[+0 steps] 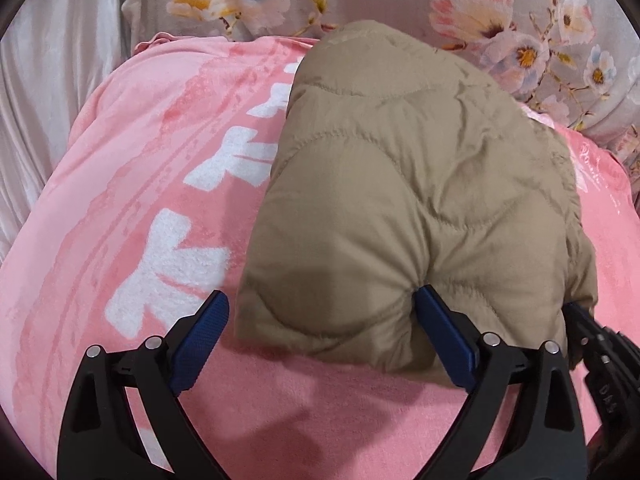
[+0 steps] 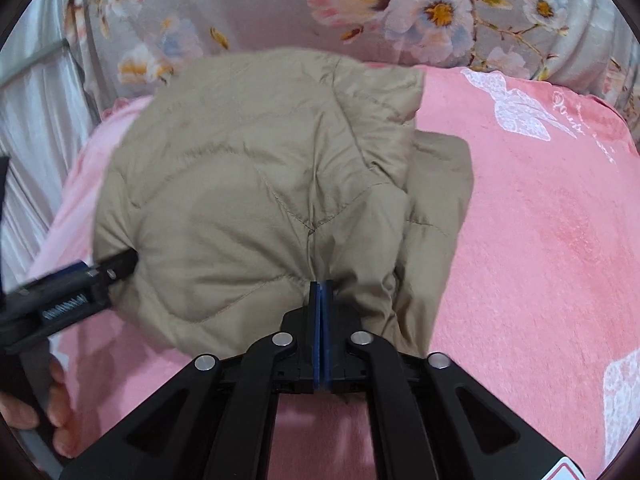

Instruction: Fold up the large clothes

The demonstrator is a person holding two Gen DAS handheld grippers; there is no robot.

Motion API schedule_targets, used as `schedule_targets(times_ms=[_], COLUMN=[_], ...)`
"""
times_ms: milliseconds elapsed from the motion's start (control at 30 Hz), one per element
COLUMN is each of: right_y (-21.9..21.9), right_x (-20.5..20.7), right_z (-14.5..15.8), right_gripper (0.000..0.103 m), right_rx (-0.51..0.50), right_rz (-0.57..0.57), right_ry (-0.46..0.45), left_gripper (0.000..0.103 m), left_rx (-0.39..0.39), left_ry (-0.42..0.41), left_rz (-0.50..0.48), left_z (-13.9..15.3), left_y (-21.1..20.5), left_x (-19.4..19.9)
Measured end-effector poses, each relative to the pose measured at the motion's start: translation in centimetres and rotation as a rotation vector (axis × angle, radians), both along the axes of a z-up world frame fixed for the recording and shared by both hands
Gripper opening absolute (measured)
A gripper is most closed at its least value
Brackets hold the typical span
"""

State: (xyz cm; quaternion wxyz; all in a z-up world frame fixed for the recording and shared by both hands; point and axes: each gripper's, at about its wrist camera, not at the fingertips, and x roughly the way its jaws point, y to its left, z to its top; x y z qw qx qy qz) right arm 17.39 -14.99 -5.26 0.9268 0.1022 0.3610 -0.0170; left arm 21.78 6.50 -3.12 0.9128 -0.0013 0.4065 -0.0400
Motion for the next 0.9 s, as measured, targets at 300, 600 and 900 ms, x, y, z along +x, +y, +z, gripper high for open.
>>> schedule_targets(times_ms=[300,600,900], right_y=[0.6,1.0,2.8], right_x=[-7.1,-11.7,-13.6], right_z=[0.7,-0.4,-1.1], right_gripper=[0.061,0.069,0.069], right_rx=[-0.134,-0.127,-0.182], right_rz=[-0.047,-0.076,-0.062], right_ry=[-0.124,-0.129,-0.130], left_gripper=[0.094,0.094,0.094], left_rx=[-0.016,0.021,0.049], left_ry=[-0.096,-0.139,-0.141], left_rz=[0.010,0.042,0.082], left_z=[-0.4,-1.7,-2.1], left_y=[-1.6,-3.6,-3.6], left_x=[-7.1,-12.0,-14.1])
